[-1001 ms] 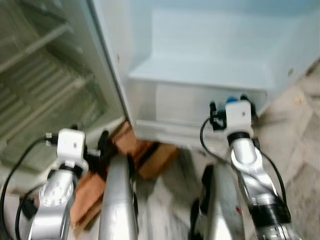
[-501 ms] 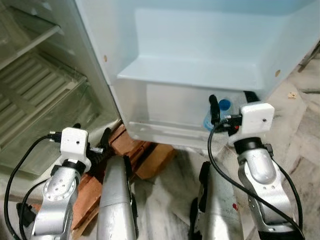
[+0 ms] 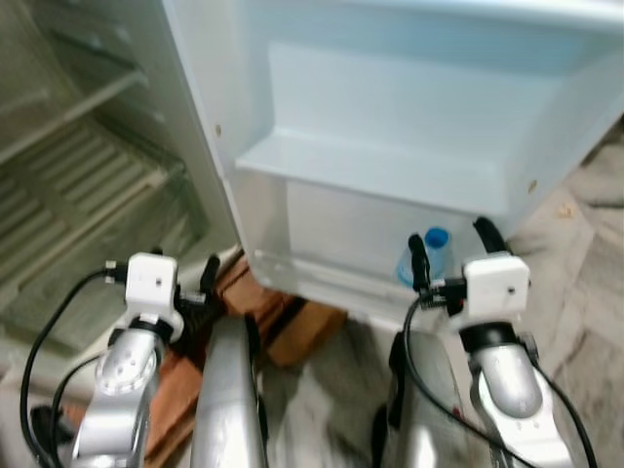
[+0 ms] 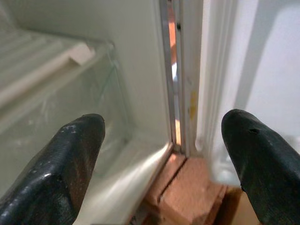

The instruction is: Restocking fridge

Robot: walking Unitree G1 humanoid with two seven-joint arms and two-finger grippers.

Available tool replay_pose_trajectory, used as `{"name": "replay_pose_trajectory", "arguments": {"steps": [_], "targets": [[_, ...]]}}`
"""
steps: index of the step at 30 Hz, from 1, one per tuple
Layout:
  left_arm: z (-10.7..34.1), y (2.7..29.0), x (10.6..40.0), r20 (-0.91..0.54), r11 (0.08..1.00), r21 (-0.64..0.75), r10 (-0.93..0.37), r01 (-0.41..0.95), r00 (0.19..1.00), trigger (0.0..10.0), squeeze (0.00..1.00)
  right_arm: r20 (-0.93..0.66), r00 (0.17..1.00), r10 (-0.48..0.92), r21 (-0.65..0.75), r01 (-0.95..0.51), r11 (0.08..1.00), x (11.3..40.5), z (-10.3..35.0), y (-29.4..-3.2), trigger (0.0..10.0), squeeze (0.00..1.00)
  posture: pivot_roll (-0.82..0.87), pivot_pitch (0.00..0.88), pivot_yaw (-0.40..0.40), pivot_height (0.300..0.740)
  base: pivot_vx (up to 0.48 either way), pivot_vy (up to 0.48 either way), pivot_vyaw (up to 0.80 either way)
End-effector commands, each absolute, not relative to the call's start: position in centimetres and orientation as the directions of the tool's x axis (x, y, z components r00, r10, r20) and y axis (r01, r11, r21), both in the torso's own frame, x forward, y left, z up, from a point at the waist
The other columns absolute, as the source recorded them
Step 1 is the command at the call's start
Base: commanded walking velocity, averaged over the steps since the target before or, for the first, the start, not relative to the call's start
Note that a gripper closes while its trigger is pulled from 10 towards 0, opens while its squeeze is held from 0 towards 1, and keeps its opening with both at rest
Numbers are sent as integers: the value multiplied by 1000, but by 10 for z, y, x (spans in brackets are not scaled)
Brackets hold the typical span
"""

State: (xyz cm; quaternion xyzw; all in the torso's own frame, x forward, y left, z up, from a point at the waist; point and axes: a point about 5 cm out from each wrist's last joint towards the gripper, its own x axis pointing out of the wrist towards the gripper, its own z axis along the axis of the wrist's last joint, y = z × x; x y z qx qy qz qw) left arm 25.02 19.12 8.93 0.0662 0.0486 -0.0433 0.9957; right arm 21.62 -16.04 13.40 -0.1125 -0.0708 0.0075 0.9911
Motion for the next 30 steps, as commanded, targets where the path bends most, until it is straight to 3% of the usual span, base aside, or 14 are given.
{"name": "replay_pose_trajectory", "arguments": {"steps": [1, 7, 15, 17, 22, 25, 30], "targets": [[88, 190, 252, -101, 986, 137, -77, 91, 992, 10000, 0, 86, 979, -185, -231, 200, 952, 214, 123, -198, 10000, 0, 18, 24, 26, 520, 0, 0, 0], [88, 187, 258, -94, 986, 138, -84, 97, 992, 10000, 0, 165, 945, -282, -194, 312, 930, 247, 144, -225, 10000, 0, 14, 21, 22, 554, 0, 0, 0], [85, 187, 254, -100, 987, 138, -75, 88, 992, 10000, 0, 187, 939, -289, -190, 323, 927, 255, 150, -234, 10000, 0, 20, 28, 15, 599, 0, 0, 0], [85, 188, 252, -101, 987, 137, -71, 85, 992, 10000, 0, 164, 961, -223, -178, 252, 951, 248, 144, -220, 10000, 0, 23, 35, 12, 618, 0, 0, 0], [85, 189, 250, -101, 987, 140, -68, 82, 993, 10000, 0, 113, 994, -9, -157, 27, 987, 221, 134, -184, 10000, 0, 21, 48, 13, 618, 0, 0, 0], [84, 191, 250, -106, 986, 141, -70, 85, 992, 10000, 0, 76, 995, 63, -174, -49, 984, 202, 128, -173, 10000, 0, 14, 52, 16, 618, 0, 0, 0], [84, 191, 251, -114, 984, 145, -86, 102, 990, 10000, 0, 13, 998, 58, -167, -55, 984, 174, 120, -177, 10000, 0, 2, 58, 20, 618, 0, 0, 0]]}}
